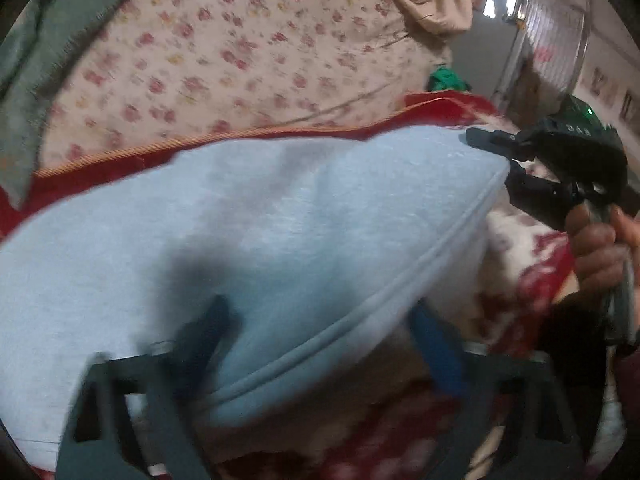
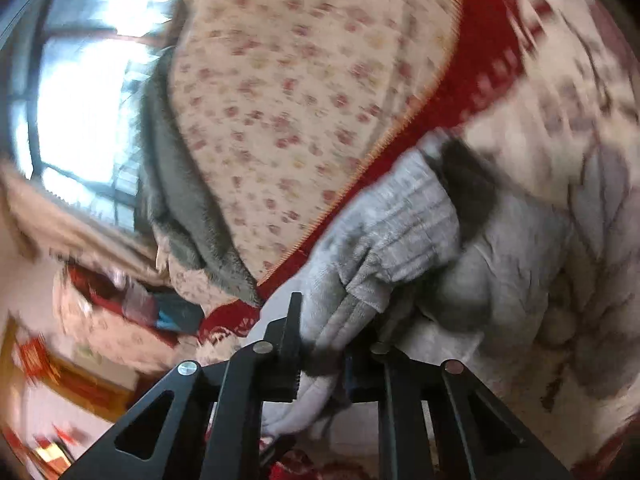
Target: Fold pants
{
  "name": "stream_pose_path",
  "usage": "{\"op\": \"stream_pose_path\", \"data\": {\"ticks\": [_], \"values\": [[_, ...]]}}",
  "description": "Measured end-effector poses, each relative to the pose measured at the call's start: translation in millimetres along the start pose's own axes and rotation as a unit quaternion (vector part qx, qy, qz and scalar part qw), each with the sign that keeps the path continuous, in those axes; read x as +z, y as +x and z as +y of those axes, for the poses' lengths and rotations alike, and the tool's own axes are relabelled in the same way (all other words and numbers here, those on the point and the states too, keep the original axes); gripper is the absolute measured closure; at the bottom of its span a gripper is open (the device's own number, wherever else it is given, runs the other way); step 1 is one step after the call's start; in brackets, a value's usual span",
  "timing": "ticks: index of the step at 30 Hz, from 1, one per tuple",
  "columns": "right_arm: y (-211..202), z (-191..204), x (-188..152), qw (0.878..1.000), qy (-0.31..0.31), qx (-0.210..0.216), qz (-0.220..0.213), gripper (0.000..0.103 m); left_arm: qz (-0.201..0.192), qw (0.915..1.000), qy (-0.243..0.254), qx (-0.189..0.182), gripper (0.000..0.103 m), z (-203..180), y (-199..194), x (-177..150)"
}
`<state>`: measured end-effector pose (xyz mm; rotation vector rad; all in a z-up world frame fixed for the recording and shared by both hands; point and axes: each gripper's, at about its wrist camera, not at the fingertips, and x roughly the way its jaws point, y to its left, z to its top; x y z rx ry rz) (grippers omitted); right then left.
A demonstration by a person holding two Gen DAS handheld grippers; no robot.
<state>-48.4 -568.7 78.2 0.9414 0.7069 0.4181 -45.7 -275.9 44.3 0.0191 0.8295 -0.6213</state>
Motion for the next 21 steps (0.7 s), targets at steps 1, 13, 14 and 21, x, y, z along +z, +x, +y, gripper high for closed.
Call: {"op": "stream_pose_path", "data": {"ticks": [1, 13, 14, 21], "values": [[-5, 4, 0, 1.0, -0.005, 0.007, -0.001, 0.09, 0.002, 0.9999, 0.002, -0.011, 0.041, -5, -2, 0], [-15, -53, -38, 0.99, 0.016, -0.138, 0.036, 0.091, 0.021, 0.9981, -0.009, -0.057, 0.045, -14, 0, -19], [-11, -58, -40, 0.989, 0.024, -0.141, 0.04, 0.091, 0.022, 0.9986, 0.0, -0.049, 0.044, -18, -2, -19], [-32, -17, -31, 0.973, -0.058, -0.218, 0.046, 0.072, -0.004, 0.9982, -0.02, -0.057, 0.027, -4, -37, -4]]}}
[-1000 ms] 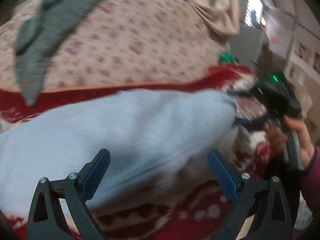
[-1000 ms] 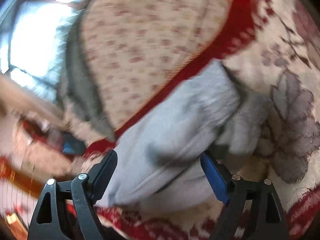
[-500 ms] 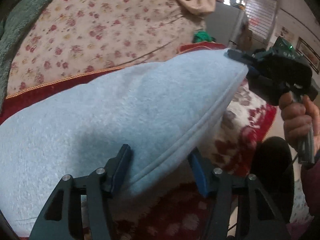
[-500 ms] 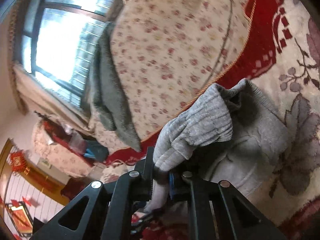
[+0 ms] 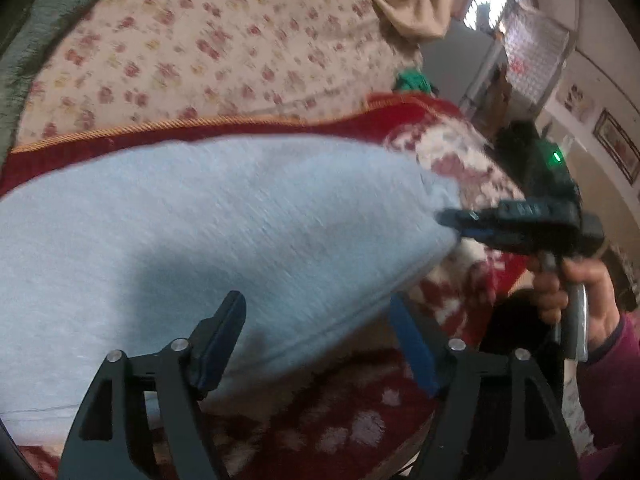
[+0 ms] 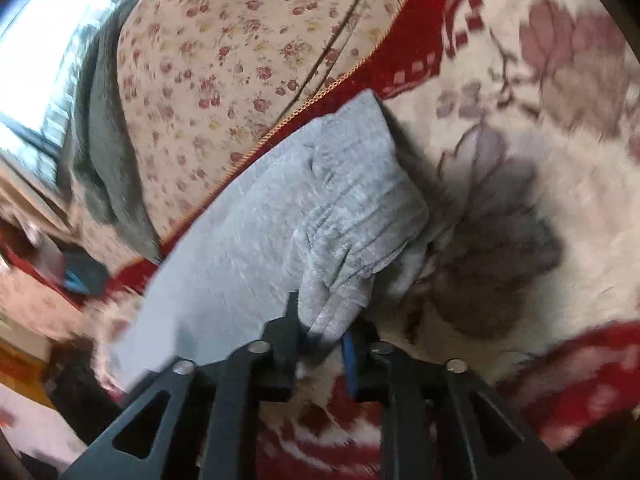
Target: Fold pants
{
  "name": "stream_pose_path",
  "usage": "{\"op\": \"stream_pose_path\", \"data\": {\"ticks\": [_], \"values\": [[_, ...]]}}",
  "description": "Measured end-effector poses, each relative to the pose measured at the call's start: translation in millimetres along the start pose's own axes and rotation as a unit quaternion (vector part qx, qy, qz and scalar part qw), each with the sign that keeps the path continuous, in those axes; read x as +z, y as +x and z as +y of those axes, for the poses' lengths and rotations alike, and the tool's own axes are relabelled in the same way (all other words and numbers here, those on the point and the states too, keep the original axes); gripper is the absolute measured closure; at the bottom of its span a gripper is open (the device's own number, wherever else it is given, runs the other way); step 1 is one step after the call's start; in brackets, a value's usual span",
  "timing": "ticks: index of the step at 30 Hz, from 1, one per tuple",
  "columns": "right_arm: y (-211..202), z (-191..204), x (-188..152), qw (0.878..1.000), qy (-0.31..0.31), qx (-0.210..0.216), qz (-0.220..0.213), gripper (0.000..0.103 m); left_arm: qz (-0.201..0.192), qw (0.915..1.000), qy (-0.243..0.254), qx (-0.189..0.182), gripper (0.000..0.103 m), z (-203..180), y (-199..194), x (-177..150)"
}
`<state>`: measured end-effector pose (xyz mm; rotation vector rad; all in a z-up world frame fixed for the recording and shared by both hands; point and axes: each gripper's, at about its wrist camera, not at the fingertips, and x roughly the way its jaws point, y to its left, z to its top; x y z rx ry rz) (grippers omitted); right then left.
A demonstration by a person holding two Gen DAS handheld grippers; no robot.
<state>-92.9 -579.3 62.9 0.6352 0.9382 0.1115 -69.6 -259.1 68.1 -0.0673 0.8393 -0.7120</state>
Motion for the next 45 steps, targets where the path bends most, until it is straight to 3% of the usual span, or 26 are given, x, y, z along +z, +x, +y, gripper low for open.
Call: {"op": "stream_pose_path", "data": {"ticks": [5, 7, 9, 14, 18, 21, 23, 25, 27, 31, 36, 37, 40, 45], "values": [[-42, 23, 18, 0.991, -0.05, -0.093, -0.077, 0.054, -0.028, 0.999, -0.024, 0.027, 0.019, 30, -23, 28], [-55, 36, 27, 0.99, -0.062, -0.077, -0.105, 0.042, -0.031, 0.9981, -0.044, 0.031, 0.014, 47, -25, 46], [-45, 64, 40, 0.99, -0.099, -0.022, -0.095, 0.028, -0.029, 0.9971, -0.061, 0.034, 0.013, 62, -21, 64], [35, 131, 58, 0.976, -0.21, -0.013, -0.05, 0.028, -0.011, 0.9943, -0.082, 0.067, 0.013, 98, 13, 110], [103, 155, 73, 0.971, -0.239, -0.013, -0.023, 0.028, 0.007, 0.9918, -0.103, 0.076, 0.013, 121, 41, 130], [142, 153, 78, 0.969, -0.243, -0.049, 0.001, 0.029, 0.027, 0.9903, -0.11, 0.08, 0.013, 132, 65, 140], [163, 139, 74, 0.961, -0.256, -0.103, 0.03, 0.032, 0.045, 0.991, -0.1, 0.077, 0.013, 132, 81, 142], [170, 126, 55, 0.949, -0.275, -0.143, 0.049, 0.032, 0.057, 0.9932, -0.08, 0.062, 0.013, 127, 93, 139], [159, 118, 41, 0.947, -0.291, -0.135, 0.018, 0.032, 0.07, 0.9943, -0.057, 0.056, 0.013, 120, 104, 135], [153, 109, 39, 0.952, -0.279, -0.123, 0.012, 0.032, 0.098, 0.9904, -0.018, 0.096, 0.013, 111, 132, 125], [152, 113, 39, 0.952, -0.283, -0.12, 0.009, 0.031, 0.11, 0.9886, -0.025, 0.1, 0.01, 122, 147, 127], [152, 115, 40, 0.952, -0.282, -0.119, 0.009, 0.031, 0.112, 0.9882, -0.032, 0.099, 0.012, 125, 148, 129], [153, 118, 39, 0.952, -0.282, -0.119, 0.007, 0.031, 0.114, 0.9871, -0.023, 0.11, 0.046, 130, 148, 131], [154, 117, 39, 0.952, -0.282, -0.117, 0.002, 0.03, 0.111, 0.9892, -0.034, 0.09, 0.054, 134, 149, 134]]}}
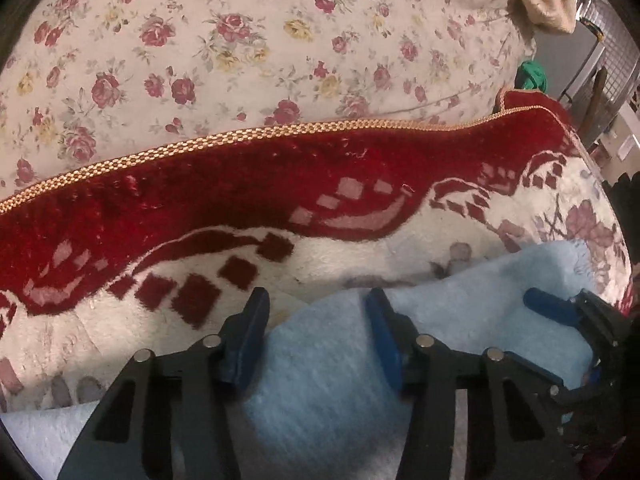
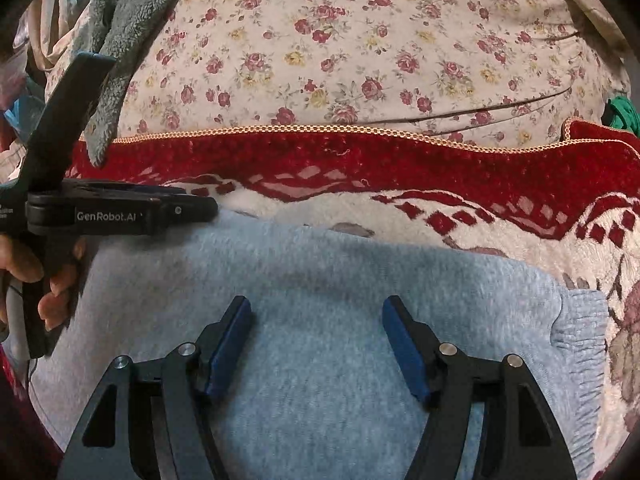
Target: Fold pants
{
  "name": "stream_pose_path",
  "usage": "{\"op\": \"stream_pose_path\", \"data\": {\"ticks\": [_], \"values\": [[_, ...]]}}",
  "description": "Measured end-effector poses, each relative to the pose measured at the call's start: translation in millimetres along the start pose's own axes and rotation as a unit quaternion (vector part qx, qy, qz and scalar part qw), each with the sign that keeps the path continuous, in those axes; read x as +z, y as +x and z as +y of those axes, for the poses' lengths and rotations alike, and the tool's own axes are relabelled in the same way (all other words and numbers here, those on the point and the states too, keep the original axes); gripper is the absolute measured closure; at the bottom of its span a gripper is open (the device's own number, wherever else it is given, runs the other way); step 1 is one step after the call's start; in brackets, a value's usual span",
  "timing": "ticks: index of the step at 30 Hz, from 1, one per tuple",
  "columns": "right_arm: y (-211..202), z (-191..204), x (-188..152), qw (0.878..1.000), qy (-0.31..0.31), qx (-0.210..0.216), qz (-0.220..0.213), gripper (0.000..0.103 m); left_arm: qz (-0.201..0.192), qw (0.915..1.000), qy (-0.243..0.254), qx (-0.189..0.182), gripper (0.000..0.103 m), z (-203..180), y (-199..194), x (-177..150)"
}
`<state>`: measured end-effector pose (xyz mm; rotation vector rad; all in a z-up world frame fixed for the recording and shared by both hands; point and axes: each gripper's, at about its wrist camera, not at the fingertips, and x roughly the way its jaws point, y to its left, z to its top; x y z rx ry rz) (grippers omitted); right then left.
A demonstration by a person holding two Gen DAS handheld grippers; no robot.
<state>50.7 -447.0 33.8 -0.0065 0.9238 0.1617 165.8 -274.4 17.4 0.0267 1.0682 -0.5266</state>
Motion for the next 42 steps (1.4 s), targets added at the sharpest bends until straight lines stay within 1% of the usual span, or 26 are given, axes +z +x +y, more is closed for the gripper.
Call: {"op": "stream_pose_path", "data": {"ticks": [3, 4, 6, 7, 8, 9, 10, 12, 14, 20, 28, 33, 38, 42], "values": [[2, 0, -1, 1.0, -0.001, -0.001, -0.003, 0.029, -0.009, 0.9999, -0.005, 0.009, 0.054, -1, -1, 1], [2, 1, -1, 1.0, -0.001, -0.002, -0.002, 0.029, -0.016, 0.9997, -0.007, 0.017, 0.051, -3, -4, 1], [3, 0, -1, 1.0, -0.003, -0.001, -0.001, 0.028, -0.027, 0.9992, -0.017, 0.023, 0.048, -5, -11, 0], [3, -1, -1, 1.0, -0.001, 0.001, -0.001, 0.028, -0.029, 0.9991, -0.022, 0.022, 0.042, -5, -16, 0], [0, -2, 0, 1.0, 0.006, 0.004, -0.001, 0.027, -0.036, 0.9987, -0.028, 0.022, 0.031, -6, -25, -2], [-1, -3, 0, 1.0, 0.009, 0.005, -0.001, 0.026, -0.043, 0.9983, -0.031, 0.025, 0.028, -6, -31, -3], [-6, -3, 0, 1.0, 0.015, 0.006, -0.003, 0.026, -0.057, 0.9973, -0.032, 0.032, 0.025, -7, -43, -6], [-12, 2, -1, 1.0, 0.017, 0.007, -0.005, 0.023, -0.068, 0.9962, -0.035, 0.042, 0.024, -8, -57, -11], [-24, 10, -3, 1.0, 0.018, 0.017, -0.016, 0.021, -0.078, 0.9943, -0.036, 0.062, 0.02, -9, -74, -21], [-44, 40, -8, 0.998, 0.014, 0.052, -0.014, 0.019, -0.103, 0.9882, -0.038, 0.107, 0.02, -4, -111, -56], [-52, 74, -15, 0.996, 0.016, 0.093, 0.004, 0.019, -0.114, 0.9792, -0.073, 0.151, 0.02, 19, -150, -112], [-52, 107, -17, 0.992, -0.006, 0.124, 0.013, 0.019, -0.121, 0.9727, -0.103, 0.169, 0.019, 40, -175, -143], [-47, 153, -18, 0.987, -0.039, 0.156, 0.028, 0.018, -0.132, 0.9619, -0.143, 0.192, 0.017, 70, -207, -178], [-43, 188, -18, 0.981, -0.068, 0.18, 0.036, 0.018, -0.145, 0.9486, -0.183, 0.214, 0.016, 102, -235, -204]]}}
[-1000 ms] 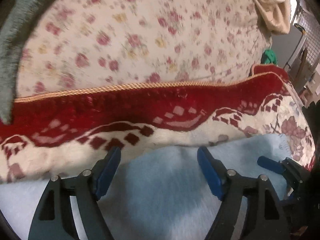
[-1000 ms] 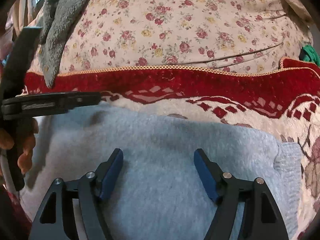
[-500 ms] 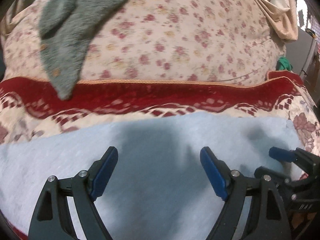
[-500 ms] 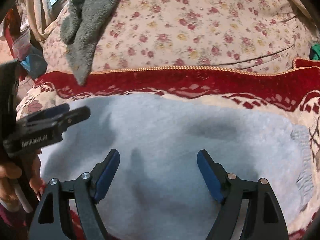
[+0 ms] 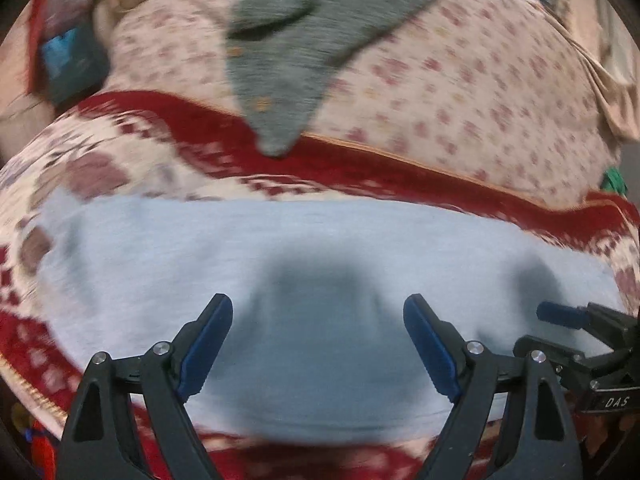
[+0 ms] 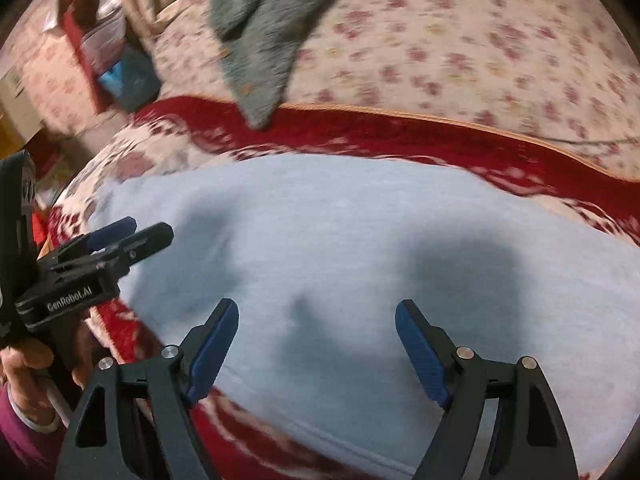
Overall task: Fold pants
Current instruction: 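Move both open tools back over the labelled waistband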
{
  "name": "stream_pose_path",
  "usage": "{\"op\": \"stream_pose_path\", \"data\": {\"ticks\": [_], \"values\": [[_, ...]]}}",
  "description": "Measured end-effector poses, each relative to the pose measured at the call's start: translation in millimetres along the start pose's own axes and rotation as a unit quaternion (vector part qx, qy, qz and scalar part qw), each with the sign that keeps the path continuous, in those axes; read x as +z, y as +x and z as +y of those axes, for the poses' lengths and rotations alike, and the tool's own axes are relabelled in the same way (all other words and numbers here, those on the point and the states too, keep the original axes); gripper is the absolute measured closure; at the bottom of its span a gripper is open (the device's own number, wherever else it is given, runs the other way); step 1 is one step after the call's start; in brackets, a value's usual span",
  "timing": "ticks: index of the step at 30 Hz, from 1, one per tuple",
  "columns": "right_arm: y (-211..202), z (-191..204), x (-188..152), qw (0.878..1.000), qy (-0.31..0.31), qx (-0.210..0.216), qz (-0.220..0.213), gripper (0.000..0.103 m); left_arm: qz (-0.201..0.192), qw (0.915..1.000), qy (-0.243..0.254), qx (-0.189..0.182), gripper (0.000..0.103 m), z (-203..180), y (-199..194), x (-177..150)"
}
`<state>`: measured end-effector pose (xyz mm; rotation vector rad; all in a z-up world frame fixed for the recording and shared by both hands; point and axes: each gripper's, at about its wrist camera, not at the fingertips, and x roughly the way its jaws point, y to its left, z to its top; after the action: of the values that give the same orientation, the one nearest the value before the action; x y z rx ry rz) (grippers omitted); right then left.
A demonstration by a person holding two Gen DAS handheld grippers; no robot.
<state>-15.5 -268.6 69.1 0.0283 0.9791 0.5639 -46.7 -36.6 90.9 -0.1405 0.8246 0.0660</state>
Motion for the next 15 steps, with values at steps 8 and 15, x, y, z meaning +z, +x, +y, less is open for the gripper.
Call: {"op": "stream_pose_path", "data": {"ticks": [8, 15], "values": [[29, 68, 14, 0.997, -0.06, 0.037, 0.019, 0.015, -0.019, 0.9919, -0.114, 0.053, 0.013, 108, -28, -10], [54, 110, 20, 0.993, -0.096, 0.055, 0.039, 0.014, -0.033, 0.9769, -0.21, 0.02, 0.008, 174, -35, -34]]}}
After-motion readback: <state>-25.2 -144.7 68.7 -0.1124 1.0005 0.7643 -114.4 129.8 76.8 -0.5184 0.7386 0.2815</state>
